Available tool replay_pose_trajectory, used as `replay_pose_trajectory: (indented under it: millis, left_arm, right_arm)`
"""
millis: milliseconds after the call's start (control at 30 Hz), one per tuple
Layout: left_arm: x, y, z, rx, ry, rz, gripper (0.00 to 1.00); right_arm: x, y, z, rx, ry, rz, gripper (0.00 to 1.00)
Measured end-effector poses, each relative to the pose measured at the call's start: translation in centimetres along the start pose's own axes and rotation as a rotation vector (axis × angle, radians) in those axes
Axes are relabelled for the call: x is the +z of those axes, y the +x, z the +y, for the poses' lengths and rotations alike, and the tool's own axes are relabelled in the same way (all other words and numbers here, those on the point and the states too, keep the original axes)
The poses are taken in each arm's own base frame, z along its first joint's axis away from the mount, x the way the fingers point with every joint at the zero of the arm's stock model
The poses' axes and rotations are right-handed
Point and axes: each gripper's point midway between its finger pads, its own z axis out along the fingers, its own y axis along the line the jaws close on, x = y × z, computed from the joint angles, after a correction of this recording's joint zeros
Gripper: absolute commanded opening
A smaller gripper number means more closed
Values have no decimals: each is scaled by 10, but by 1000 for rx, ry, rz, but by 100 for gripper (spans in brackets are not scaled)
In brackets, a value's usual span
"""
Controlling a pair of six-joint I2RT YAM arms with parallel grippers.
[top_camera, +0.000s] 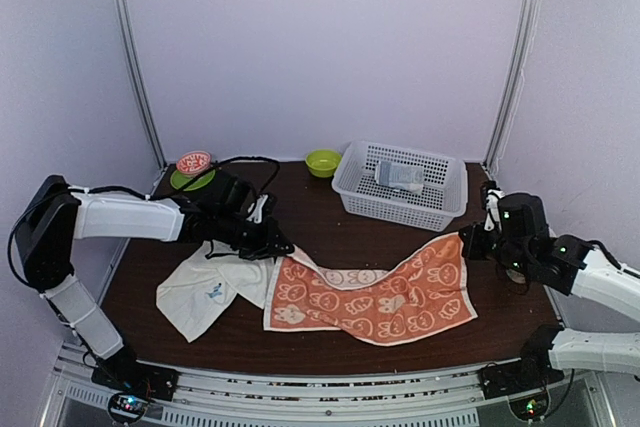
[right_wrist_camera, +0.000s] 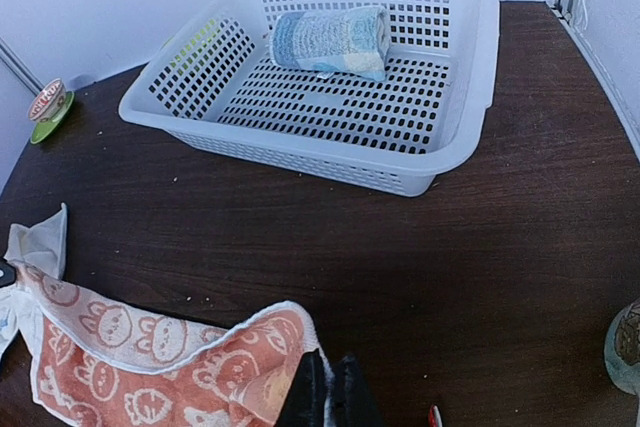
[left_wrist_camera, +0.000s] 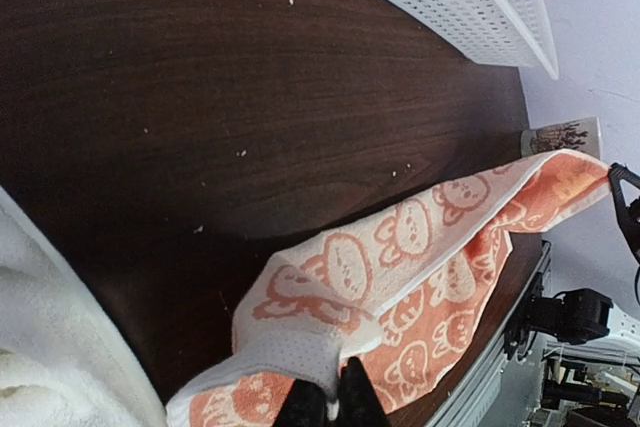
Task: Roll the towels
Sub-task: Flatten out the towel at the center of the board.
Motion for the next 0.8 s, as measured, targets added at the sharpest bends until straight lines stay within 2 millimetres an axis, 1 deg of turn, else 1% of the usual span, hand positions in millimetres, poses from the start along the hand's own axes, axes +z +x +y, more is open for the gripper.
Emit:
replay_pose_trajectory:
  millis: [67, 133, 233, 367, 533, 667, 733, 800]
  left_arm:
    - [6, -8, -1, 13, -17, 0, 8]
    - [10, -17, -1, 23, -29, -7, 0]
    - [12, -28, 3, 27, -44, -19, 0]
    - [10, -33, 11, 23, -55, -25, 0]
    - [0, -43, 7, 42, -41, -51, 0]
    - [-16, -51, -6, 67, 3, -98, 0]
    - [-22, -47, -7, 71, 23, -118, 0]
    - [-26, -38, -2, 62, 28, -122, 0]
  right_arm:
    - [5, 0, -2, 3, 13, 2, 0]
    - [10, 1, -4, 5, 28, 5, 0]
    - [18, 3, -10, 10, 59, 19, 0]
    - [23, 2, -21, 25, 97, 19, 0]
    - [23, -14, -46, 77, 168, -15, 0]
    - [22, -23, -54, 107, 192, -38, 0]
    - [23, -23, -54, 113, 192, -39, 0]
    - [24, -25, -52, 114, 183, -42, 0]
